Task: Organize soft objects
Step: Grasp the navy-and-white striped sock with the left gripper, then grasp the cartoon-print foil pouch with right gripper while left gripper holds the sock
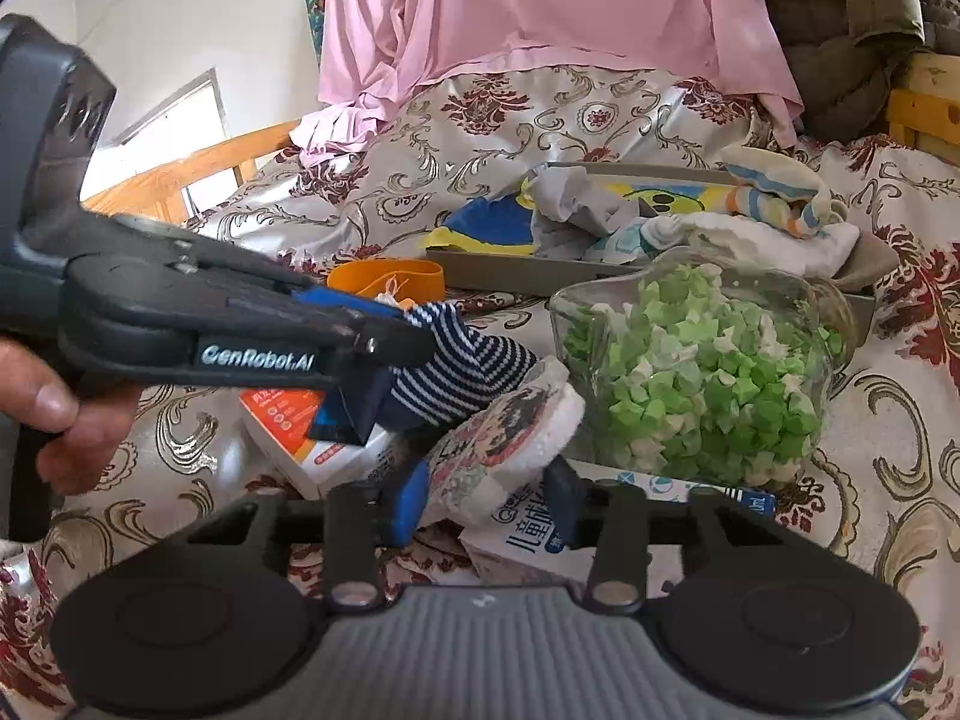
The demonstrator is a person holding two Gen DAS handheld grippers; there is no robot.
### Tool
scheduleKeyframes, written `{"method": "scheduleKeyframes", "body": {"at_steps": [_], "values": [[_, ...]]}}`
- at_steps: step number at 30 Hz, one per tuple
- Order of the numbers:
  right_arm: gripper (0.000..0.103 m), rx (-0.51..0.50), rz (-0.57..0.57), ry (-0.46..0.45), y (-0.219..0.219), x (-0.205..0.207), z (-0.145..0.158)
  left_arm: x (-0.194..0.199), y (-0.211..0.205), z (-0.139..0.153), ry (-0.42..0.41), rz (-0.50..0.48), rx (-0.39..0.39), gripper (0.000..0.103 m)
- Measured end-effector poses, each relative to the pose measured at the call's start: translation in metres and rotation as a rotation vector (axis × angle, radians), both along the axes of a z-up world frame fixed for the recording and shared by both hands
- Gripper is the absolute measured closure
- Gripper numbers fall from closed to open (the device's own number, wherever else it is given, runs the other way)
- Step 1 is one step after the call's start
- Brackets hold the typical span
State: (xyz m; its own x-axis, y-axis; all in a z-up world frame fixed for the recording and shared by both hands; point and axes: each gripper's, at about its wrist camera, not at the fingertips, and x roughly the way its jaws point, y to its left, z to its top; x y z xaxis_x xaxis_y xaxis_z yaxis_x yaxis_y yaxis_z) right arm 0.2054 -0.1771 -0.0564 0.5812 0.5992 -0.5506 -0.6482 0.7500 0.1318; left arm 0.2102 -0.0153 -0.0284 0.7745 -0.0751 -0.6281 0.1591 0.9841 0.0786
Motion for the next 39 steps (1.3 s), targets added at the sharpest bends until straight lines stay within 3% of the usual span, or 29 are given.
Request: {"method": "scheduleKeyframes", "body": {"at_steps": [4, 14, 18, 22, 25, 27, 30, 36, 39], "values": [[0.06, 0.013, -0.005, 0.01, -0.002, 0.002, 0.0, -0.001, -0.004, -0.003, 0.018, -0.021, -0.02, 0.083], [0.059, 0.02, -0.013, 0.018, -0.003, 0.005, -0.001, 0.016, -0.011, -0.009, 0.032, -0.016, -0.021, 0.056], [0.051, 0.025, -0.034, 0.012, -0.005, 0.006, -0.001, 0.018, -0.014, -0.01, 0.038, -0.007, 0.007, 0.045], [0.051, 0.016, -0.038, -0.005, -0.001, 0.007, -0.003, 0.019, -0.009, -0.01, 0.056, 0.02, -0.008, 0.042], [0.051, -0.001, -0.024, -0.027, 0.004, 0.005, -0.005, 0.021, -0.009, -0.012, 0.079, 0.043, 0.006, 0.051], [0.059, -0.015, -0.021, -0.04, 0.005, 0.003, -0.005, 0.021, -0.012, -0.012, 0.08, 0.049, 0.036, 0.07], [0.064, -0.017, -0.016, -0.043, 0.006, 0.002, -0.005, 0.018, -0.011, -0.011, 0.097, 0.04, 0.022, 0.087], [0.075, -0.014, 0.003, -0.048, 0.006, -0.004, 0.002, -0.001, -0.002, -0.007, 0.097, 0.091, -0.026, 0.097], [0.079, -0.058, 0.015, -0.087, 0.008, -0.014, 0.009, -0.016, 0.001, -0.004, 0.09, 0.102, -0.058, 0.098]]}}
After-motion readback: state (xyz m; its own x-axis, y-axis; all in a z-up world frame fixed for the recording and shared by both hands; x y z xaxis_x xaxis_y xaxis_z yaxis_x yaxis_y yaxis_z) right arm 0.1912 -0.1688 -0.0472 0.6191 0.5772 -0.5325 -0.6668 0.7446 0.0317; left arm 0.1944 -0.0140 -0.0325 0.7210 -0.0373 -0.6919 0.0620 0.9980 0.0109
